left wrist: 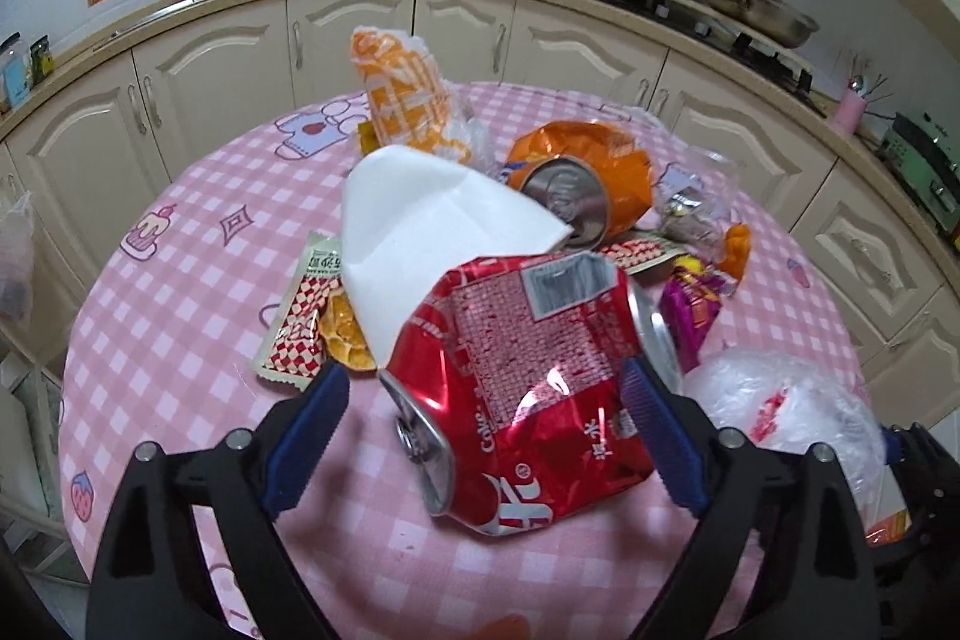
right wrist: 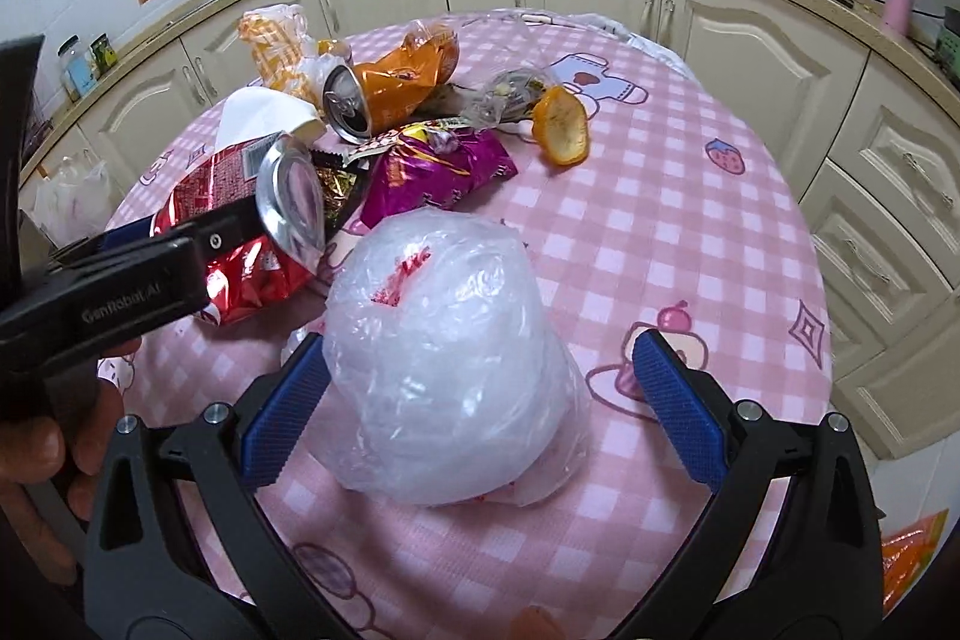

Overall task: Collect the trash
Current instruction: 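Grasp the crushed red Coca-Cola can with the left tool while the right tool grasps the clear plastic bag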

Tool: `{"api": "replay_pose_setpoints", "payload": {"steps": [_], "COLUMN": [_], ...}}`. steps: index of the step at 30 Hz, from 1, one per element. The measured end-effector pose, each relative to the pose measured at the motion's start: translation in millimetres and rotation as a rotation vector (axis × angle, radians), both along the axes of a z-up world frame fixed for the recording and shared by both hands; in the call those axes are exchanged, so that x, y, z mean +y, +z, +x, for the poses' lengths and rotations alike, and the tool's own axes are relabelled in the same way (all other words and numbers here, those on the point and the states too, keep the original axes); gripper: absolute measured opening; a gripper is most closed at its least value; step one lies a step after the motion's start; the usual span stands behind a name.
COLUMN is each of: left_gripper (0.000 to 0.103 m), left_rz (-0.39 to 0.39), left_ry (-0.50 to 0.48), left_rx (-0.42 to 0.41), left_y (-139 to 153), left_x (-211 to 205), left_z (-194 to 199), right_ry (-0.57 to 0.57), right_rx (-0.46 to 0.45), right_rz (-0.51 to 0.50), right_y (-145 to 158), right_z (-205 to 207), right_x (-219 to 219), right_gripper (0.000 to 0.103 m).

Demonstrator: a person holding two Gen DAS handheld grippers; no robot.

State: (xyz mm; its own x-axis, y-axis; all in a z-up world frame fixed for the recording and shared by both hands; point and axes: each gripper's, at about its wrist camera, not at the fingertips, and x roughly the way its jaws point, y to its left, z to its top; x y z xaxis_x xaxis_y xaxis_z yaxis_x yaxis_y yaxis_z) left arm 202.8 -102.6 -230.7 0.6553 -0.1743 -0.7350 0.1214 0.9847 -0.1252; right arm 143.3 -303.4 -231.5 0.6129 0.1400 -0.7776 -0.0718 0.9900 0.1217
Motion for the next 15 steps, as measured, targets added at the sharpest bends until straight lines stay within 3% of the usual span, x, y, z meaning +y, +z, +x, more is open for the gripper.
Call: {"api": "replay_pose_setpoints", "payload": {"steps": [4, 8, 12, 14, 15], "left_gripper": [0.098, 0.099, 0.098, 0.085, 0.072], "left_rz": [-0.038, 0.018, -0.123, -0.135, -0.145], "left_ry": [-0.003, 0.022, 0.034, 0.016, 0.000], "left_rx": [-0.034, 0.008, 0.056, 0.043, 0.038], "left_y": [15.3, 6.4, -11.6, -12.1, -11.2], "left_x": [-0.4, -13.1, -3.5, -4.8, -5.7], "left_z": [-9.9, 5.8, 16.7, 14.5, 12.2], "right_ry": [0.009, 0.007, 0.007, 0.016, 0.028], "right_rx": [0.004, 0.008, 0.004, -0.001, -0.001], "right_rz": [-0.019, -0.021, -0.022, -0.012, 0.006], "right_y": [-0.9, -3.0, -3.7, -5.2, -7.0], "right_z": [-0.6, 1.7, 3.8, 4.7, 4.1], "right_x": [2.7, 4.0, 6.4, 7.6, 7.6], "right_gripper": [0.098, 0.098, 0.098, 0.097, 0.090]}}
